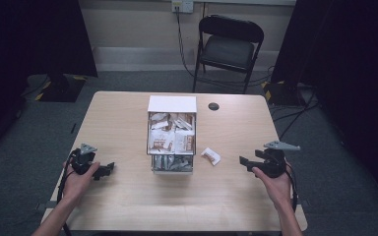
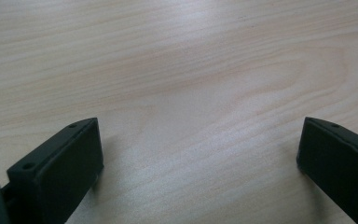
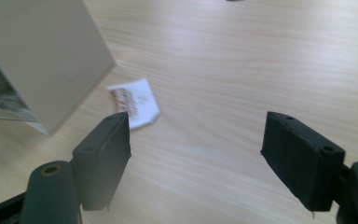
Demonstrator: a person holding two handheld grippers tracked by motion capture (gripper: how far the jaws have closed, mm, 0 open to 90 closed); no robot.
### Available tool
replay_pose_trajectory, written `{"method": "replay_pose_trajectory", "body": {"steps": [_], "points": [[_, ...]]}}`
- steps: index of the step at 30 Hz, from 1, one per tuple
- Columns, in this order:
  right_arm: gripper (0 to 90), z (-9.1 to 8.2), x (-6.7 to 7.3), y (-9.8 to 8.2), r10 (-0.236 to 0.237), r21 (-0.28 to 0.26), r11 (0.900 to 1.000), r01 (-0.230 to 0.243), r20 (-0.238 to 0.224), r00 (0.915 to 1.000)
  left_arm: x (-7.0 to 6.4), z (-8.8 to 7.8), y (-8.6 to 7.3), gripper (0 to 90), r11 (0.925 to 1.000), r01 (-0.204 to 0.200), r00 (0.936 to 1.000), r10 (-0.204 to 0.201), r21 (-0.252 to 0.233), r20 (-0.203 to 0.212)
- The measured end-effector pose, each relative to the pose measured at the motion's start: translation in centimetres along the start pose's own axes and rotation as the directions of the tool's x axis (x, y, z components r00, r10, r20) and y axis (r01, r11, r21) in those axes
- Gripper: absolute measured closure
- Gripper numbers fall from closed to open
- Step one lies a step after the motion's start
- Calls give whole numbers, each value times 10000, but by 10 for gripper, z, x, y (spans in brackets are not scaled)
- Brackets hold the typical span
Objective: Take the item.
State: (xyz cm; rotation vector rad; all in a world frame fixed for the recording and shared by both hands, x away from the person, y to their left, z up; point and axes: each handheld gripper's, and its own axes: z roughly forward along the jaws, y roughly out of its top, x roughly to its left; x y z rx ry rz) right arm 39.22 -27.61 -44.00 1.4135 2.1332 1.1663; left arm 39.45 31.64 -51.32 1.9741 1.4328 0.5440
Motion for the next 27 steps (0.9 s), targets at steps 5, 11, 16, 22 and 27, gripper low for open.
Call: {"method": "replay_pose_trajectory", "body": {"steps": [5,11,16,22,27], "points": [[148,4,-22,-17,398,730,9961,-487,1187,9921,0,0,0,0,10000,-1,10000,1,3,-2],[151,10,-36,-33,708,1406,9845,-1052,2304,9705,0,0,0,0,10000,0,10000,0,-1,2],[141,21,-35,-42,265,1976,9757,-946,3221,9463,0,0,0,0,10000,-1,10000,1,2,4],[90,25,-32,-48,627,1234,9858,-1136,3569,9320,0,0,0,0,10000,-3,10000,3,4,-1],[51,29,-29,-52,759,806,9902,-1138,3725,9249,0,0,0,0,10000,-12,10000,12,-7,0]]}}
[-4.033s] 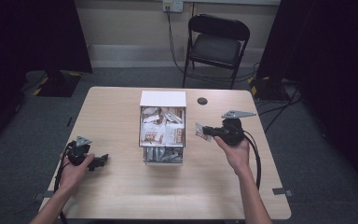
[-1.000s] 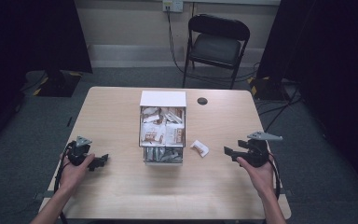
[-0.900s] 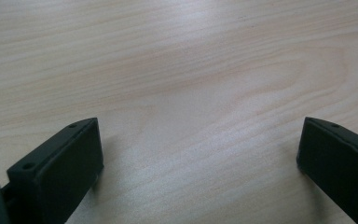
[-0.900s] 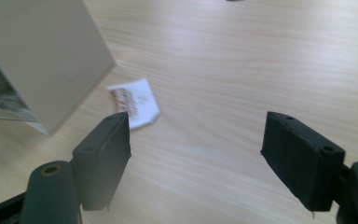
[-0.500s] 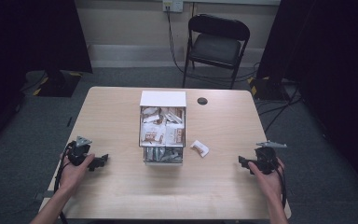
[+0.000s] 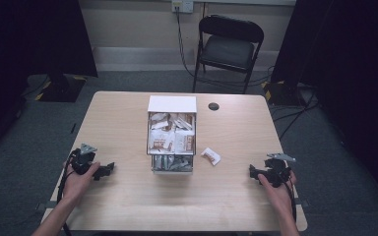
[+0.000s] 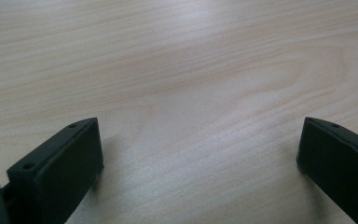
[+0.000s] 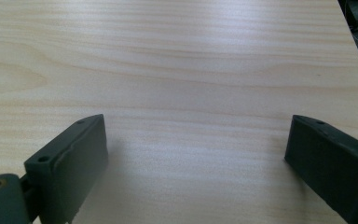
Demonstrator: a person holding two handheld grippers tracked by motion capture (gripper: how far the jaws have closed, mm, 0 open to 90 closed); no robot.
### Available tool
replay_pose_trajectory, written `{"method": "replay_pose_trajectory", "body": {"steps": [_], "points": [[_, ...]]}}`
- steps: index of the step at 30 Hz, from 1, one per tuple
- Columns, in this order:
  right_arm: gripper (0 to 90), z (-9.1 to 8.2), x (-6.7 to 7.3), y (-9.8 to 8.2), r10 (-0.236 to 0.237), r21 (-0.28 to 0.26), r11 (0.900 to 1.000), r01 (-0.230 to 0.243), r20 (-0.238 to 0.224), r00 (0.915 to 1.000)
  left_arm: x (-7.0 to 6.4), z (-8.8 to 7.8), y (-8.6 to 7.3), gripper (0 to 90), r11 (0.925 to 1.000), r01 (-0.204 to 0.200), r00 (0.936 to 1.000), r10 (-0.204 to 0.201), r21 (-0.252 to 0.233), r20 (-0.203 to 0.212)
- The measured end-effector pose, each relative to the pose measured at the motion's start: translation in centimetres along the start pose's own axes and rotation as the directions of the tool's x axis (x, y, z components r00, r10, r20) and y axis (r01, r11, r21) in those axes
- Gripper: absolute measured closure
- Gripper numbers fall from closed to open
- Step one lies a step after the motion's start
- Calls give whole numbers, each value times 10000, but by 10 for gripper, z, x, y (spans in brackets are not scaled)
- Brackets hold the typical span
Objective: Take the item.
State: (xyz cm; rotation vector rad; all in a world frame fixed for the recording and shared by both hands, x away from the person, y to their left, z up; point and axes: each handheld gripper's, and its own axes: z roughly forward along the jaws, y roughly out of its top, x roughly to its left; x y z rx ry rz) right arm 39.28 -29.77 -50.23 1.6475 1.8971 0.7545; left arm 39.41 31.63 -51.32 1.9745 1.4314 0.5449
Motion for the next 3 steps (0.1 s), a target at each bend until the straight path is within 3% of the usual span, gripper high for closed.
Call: {"method": "replay_pose_trajectory", "body": {"steps": [3], "points": [[51,-1,1,-1,103,2,9999,-103,81,9999,0,0,0,0,10000,-2,10000,2,0,6]]}}
